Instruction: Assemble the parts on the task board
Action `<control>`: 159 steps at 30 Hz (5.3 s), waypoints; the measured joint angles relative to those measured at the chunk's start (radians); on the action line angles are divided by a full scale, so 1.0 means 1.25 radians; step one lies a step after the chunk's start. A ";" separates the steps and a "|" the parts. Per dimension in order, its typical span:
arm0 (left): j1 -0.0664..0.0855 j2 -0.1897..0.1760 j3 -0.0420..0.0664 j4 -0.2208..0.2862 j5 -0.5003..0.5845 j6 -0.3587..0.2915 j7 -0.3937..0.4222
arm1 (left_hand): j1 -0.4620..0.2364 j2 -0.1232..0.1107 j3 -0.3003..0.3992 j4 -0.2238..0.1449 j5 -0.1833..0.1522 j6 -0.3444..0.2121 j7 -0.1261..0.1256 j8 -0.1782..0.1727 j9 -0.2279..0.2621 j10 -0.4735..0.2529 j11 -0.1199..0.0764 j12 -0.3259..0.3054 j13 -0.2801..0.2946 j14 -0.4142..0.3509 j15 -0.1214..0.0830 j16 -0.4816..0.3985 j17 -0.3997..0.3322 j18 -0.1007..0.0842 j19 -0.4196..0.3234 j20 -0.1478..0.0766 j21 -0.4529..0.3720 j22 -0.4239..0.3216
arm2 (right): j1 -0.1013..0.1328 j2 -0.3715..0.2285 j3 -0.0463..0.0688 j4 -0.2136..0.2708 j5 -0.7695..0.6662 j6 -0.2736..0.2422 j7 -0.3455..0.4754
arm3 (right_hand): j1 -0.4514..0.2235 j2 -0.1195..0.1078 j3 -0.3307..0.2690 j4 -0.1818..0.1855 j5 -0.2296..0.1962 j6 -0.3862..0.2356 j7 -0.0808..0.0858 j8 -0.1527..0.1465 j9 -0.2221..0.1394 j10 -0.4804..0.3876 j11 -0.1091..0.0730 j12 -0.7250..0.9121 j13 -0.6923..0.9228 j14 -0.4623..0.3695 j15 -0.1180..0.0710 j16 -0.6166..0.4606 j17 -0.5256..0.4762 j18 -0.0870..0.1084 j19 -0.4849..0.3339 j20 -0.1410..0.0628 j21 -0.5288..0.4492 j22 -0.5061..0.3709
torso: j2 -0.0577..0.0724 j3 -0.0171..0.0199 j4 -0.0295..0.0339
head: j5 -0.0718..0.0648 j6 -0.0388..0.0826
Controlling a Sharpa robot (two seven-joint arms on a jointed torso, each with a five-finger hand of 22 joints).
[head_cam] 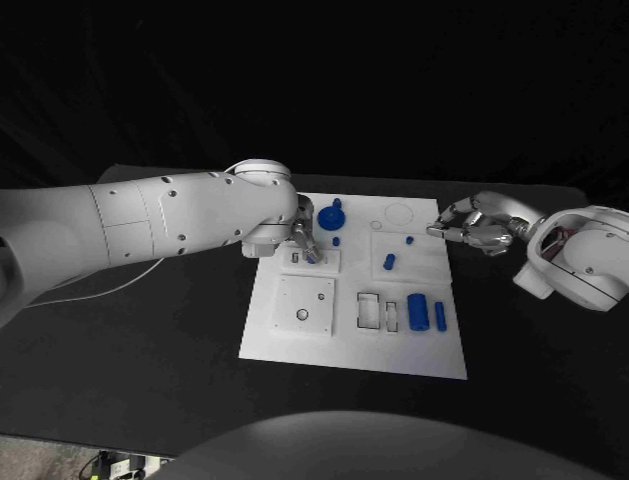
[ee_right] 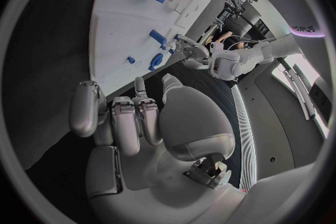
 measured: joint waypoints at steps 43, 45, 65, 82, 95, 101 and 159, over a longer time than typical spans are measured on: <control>0.012 -0.037 0.007 0.053 0.019 -0.017 0.010 | -0.030 0.030 0.150 0.119 0.121 -0.153 0.013 0.112 0.211 0.000 0.011 0.000 0.000 0.000 0.011 0.000 0.001 0.000 -0.010 0.010 -0.004 0.001 | -0.001 -0.003 0.000 0.000 0.000 0.004 -0.003 | 0.003 -0.003 0.000 0.000 0.000 0.000 0.000 0.000 0.000 -0.003 0.003 0.000 0.000 0.000 0.000 0.000 0.000 0.000 -0.003 0.003 -0.009 0.000 | 0.000 0.0000 0.0001 | -0.004 0.000; 0.016 -0.035 0.007 0.052 0.011 -0.007 0.010 | -0.028 0.028 0.147 0.116 0.123 -0.153 0.013 0.112 0.211 0.000 0.011 0.005 0.000 0.000 0.011 0.000 0.001 0.000 -0.007 0.007 0.000 0.001 | -0.001 -0.003 0.000 0.000 0.001 0.004 -0.004 | 0.003 -0.003 0.000 0.000 0.000 0.000 0.000 0.000 0.000 -0.003 0.003 0.000 0.000 0.000 0.000 0.000 0.000 0.000 -0.003 0.003 -0.009 0.000 | 0.000 0.0000 0.0002 | -0.004 0.000; 0.044 0.039 0.008 -0.023 -0.132 0.195 0.002 | -0.037 0.013 0.145 0.114 0.139 -0.153 0.013 0.145 0.212 0.000 0.011 0.019 0.000 0.000 0.011 0.000 0.000 0.000 0.014 0.006 0.026 0.000 | -0.001 0.001 0.000 -0.002 0.002 0.009 -0.006 | 0.003 -0.003 0.000 0.000 0.000 0.000 0.000 0.000 0.000 -0.003 0.003 0.000 0.000 0.000 0.000 0.000 0.000 0.000 -0.006 0.000 -0.012 0.000 | 0.001 -0.0002 -0.0004 | 0.002 0.000; 0.044 0.066 0.005 -0.044 -0.108 0.222 -0.008 | -0.054 -0.003 0.133 0.101 0.182 -0.146 0.020 0.194 0.212 0.000 0.005 0.019 0.000 -0.003 0.008 0.000 0.000 0.000 0.033 0.001 0.043 0.000 | -0.001 0.008 0.000 -0.007 0.003 0.013 -0.006 | 0.006 0.000 0.000 0.000 0.000 0.000 0.000 -0.003 -0.001 -0.003 0.003 0.000 0.000 0.000 0.000 0.000 0.000 0.013 -0.017 0.000 -0.025 0.000 | 0.000 0.0002 0.0004 | 0.007 0.000; 0.043 0.082 -0.001 -0.057 -0.058 0.201 -0.011 | -0.062 0.005 0.120 0.088 0.207 -0.140 0.026 0.196 0.205 0.003 0.003 0.019 0.000 0.000 0.005 0.000 0.000 0.000 0.039 -0.004 0.049 0.000 | -0.002 0.009 0.000 -0.007 0.003 0.015 -0.006 | 0.006 0.000 0.000 0.000 0.000 0.000 0.000 -0.003 -0.002 0.000 0.006 0.000 0.000 0.000 0.000 0.000 0.000 0.013 -0.020 0.003 -0.031 0.000 | 0.000 0.0000 0.0002 | 0.009 0.000; 0.040 0.089 -0.002 -0.066 -0.046 0.200 -0.013 | -0.063 0.005 0.120 0.088 0.210 -0.140 0.026 0.198 0.205 0.003 0.003 0.019 0.000 0.000 0.005 0.000 0.000 0.000 0.039 -0.004 0.049 0.000 | -0.002 0.008 0.000 -0.006 0.003 0.016 -0.006 | 0.006 0.000 0.000 0.000 0.000 0.000 0.000 -0.003 -0.002 0.000 0.006 0.000 0.000 0.000 0.000 0.000 0.000 0.013 -0.020 0.003 -0.031 0.000 | 0.001 -0.0002 0.0000 | 0.008 0.000; 0.021 0.084 -0.003 -0.085 -0.039 0.159 -0.013 | -0.080 0.026 0.105 0.073 0.185 -0.135 0.032 0.207 0.187 0.000 0.000 0.019 0.000 0.000 0.005 0.000 0.000 0.000 0.038 -0.004 0.036 0.000 | -0.002 0.008 0.000 -0.006 0.004 0.020 -0.008 | 0.006 0.000 0.000 0.000 0.000 0.000 0.000 -0.003 -0.003 0.000 0.006 0.000 0.000 0.000 0.000 0.000 0.000 0.013 -0.026 0.003 -0.038 0.000 | 0.000 0.0001 0.0003 | 0.016 0.000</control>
